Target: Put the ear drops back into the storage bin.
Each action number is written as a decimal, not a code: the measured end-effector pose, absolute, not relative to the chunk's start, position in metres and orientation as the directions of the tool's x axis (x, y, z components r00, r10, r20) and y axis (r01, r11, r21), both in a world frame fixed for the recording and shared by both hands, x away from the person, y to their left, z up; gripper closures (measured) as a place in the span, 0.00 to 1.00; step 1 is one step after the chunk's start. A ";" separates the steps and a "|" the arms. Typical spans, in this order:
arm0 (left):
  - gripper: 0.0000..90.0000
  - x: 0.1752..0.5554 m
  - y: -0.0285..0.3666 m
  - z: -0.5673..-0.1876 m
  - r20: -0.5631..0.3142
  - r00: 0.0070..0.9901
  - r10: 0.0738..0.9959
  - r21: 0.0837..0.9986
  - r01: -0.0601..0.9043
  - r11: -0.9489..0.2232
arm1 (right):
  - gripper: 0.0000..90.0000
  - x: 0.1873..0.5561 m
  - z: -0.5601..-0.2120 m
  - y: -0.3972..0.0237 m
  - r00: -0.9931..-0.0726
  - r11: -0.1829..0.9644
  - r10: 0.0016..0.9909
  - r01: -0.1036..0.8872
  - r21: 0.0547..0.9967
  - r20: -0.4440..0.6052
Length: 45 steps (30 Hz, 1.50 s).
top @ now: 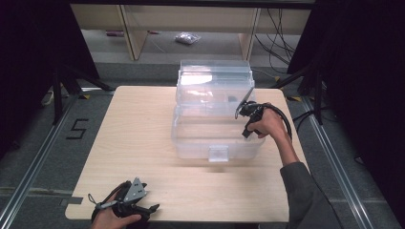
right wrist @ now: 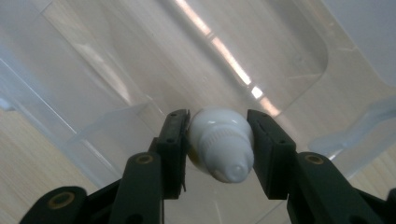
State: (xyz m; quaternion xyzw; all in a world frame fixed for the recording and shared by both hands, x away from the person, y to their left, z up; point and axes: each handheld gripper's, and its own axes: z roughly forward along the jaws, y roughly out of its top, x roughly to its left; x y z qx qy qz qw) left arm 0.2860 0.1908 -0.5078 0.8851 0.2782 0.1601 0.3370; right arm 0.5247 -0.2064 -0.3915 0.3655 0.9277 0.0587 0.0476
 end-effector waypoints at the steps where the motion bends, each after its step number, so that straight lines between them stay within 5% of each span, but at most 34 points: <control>1: 0.19 0.286 0.191 -0.508 0.096 0.795 0.599 0.685 0.384 -0.619 | 0.67 0.525 -0.393 -0.207 -0.724 0.723 0.688 0.676 0.142 -0.051; 45: 0.19 0.285 0.190 -0.509 0.081 0.790 0.608 0.689 0.396 -0.607 | 0.67 0.534 -0.427 -0.201 -0.719 0.719 0.694 0.690 0.080 -0.039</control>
